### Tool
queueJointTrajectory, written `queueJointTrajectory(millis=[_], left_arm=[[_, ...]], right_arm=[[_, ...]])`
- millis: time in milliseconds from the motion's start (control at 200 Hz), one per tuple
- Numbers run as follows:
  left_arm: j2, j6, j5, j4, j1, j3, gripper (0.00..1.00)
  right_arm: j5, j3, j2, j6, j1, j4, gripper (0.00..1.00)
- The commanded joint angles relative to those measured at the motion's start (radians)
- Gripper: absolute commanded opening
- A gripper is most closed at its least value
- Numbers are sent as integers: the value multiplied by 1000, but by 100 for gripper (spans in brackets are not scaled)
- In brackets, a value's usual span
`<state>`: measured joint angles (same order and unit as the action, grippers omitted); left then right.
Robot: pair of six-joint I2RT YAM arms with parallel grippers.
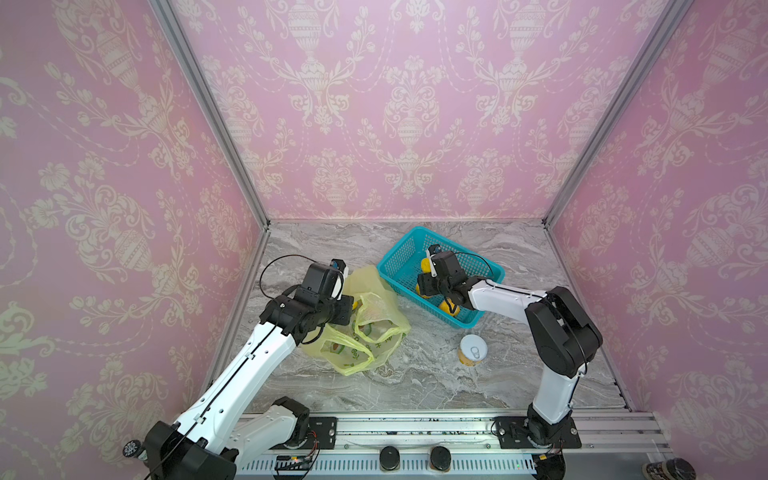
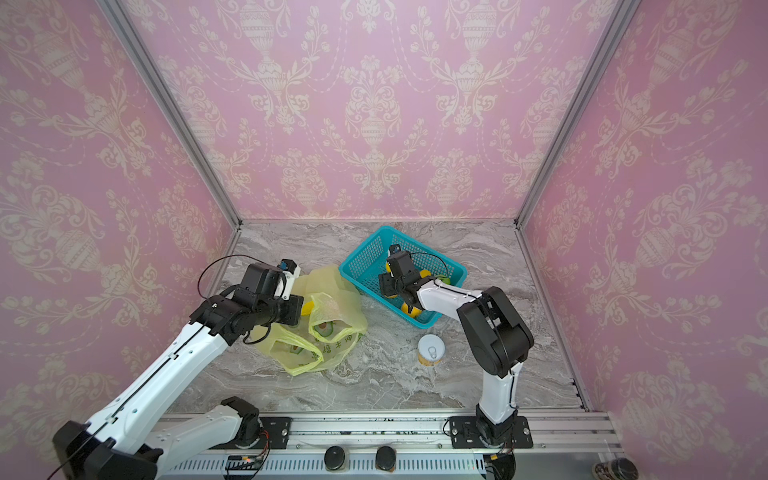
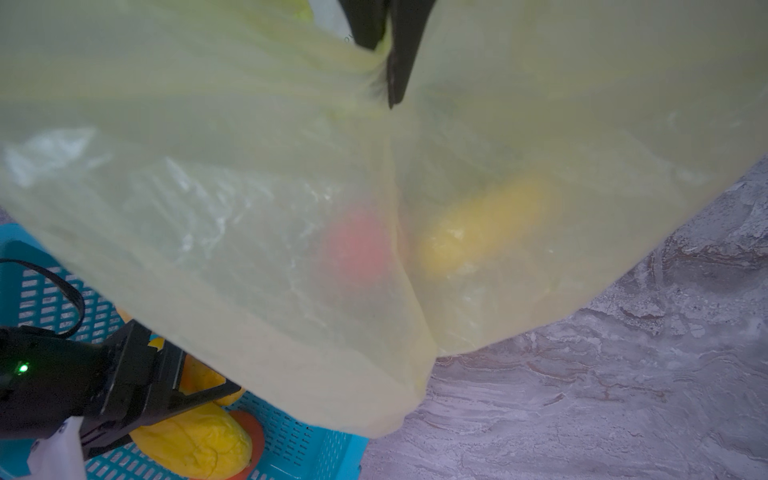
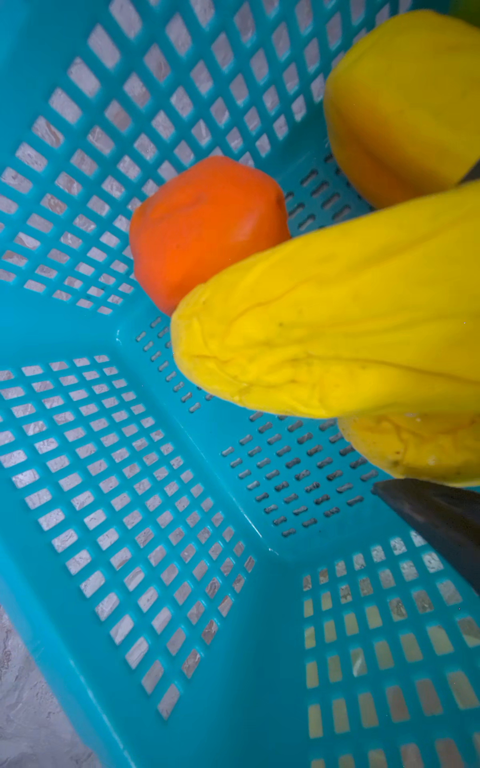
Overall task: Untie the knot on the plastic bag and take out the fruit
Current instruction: 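Lower the yellow elongated fruit into the teal basket and open the right gripper, then move the right gripper back to the yellow bag's opening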
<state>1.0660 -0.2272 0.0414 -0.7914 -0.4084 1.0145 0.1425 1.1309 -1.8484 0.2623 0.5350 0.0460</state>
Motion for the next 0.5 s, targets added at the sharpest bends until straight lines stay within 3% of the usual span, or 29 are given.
queueJointTrajectory(millis=[0,230,495], left_arm=[[-6,0,-10,-15,8,6,0],[-5,0,-8,-15,9,7,0],[-8,-1,-5,-14,10,7,0]], right_arm=[[11,-23,51,-19,17,2,80],[129,-144,216,-38,43,55,83],[150,-360,491,-58,64,185,76]])
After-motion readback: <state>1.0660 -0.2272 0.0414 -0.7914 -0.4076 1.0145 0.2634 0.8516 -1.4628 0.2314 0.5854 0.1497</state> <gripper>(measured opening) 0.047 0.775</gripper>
